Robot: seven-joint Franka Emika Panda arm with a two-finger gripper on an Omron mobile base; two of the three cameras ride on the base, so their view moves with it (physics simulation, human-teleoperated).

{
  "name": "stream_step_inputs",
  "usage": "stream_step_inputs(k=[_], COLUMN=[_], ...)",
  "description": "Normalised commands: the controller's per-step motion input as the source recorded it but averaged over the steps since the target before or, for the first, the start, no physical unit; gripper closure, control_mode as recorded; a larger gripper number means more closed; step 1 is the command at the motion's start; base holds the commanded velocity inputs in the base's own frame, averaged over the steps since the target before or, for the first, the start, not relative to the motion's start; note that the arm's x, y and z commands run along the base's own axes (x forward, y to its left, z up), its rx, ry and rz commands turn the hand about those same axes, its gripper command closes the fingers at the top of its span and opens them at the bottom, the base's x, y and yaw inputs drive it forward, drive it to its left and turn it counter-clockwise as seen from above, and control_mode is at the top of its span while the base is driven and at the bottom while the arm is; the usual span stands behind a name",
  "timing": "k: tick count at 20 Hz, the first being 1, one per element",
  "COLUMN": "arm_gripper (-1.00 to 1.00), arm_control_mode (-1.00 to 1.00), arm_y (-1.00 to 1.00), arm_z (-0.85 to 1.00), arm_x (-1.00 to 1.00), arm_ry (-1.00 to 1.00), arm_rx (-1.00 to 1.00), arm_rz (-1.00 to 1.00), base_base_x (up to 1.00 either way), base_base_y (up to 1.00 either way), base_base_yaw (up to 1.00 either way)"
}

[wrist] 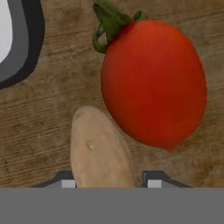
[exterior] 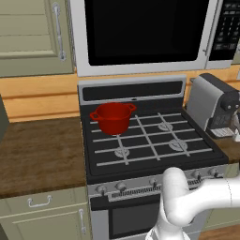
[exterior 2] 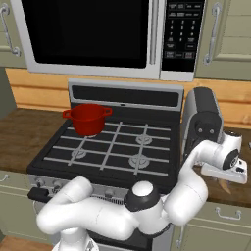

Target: Put the sweet potato and tomato in the pot. Retrieve the spatula and lightly stir the vegetables in the pot.

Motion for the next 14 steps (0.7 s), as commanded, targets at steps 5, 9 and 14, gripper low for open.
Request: stream_step_inputs(k=[5,9,14], arm_gripper=[1.00,1.00,1.00], arm_control_mode=[-1.00,-1.00,-1.00], arm_y=[0.21,0.78,1.00], arm_z=[0.68,0.94,0.56], arm_x=[-0.53,-0.57,-0.28], arm_ry=[-0.11,-0.16,-0.09], arm_rx=[0.00,-0.03,-0.12], arm_rz=[-0.04,0.00,0.00], base_base_x=[0.00,0.00,0.00], base_base_y=[0.00,0.00,0.00], base_base_yaw=[0.00,0.00,0.00])
